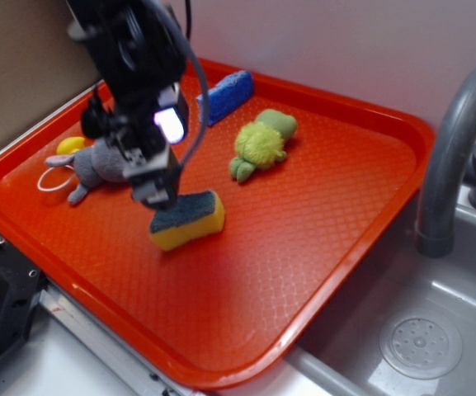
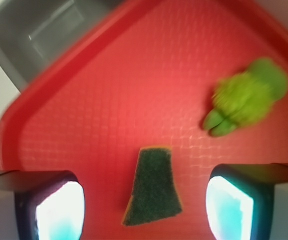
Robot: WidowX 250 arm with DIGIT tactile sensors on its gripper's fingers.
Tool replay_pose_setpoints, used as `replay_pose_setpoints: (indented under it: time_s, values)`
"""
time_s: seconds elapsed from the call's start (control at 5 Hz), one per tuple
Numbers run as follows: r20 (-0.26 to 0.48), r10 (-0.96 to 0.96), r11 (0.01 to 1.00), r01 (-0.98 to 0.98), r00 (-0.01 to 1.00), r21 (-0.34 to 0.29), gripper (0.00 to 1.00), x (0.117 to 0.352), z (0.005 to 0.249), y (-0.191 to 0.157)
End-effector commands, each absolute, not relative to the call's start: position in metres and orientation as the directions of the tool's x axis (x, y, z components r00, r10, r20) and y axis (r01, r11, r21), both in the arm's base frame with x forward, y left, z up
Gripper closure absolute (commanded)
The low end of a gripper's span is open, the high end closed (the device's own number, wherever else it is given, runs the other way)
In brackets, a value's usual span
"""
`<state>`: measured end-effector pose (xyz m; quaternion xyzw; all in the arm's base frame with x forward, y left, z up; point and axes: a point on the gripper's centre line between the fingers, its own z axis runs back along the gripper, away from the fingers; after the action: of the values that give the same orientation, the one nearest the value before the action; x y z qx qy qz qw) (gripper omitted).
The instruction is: Grab the green sponge.
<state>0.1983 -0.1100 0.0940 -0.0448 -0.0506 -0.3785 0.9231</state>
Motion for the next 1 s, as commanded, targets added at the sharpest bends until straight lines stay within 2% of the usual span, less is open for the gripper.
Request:
replay_pose_setpoints:
  time_s: [0.0, 0.4, 0.6, 0.8]
  values:
    - [0.043, -0.710, 0.703, 0.711, 0.703, -0.015, 0.00, 0.197, 0.066, -0.113]
    - [-0.031, -0.740, 0.672, 0.739, 0.672, -0.052, 0.00, 0.197, 0.039, -0.119]
    - [-0.059, -0.745, 0.667, 0.744, 0.664, -0.047, 0.00, 0.195, 0.031, -0.123]
    - [-0.064, -0.723, 0.690, 0.723, 0.688, -0.027, 1.00, 0.195, 0.032, -0.122]
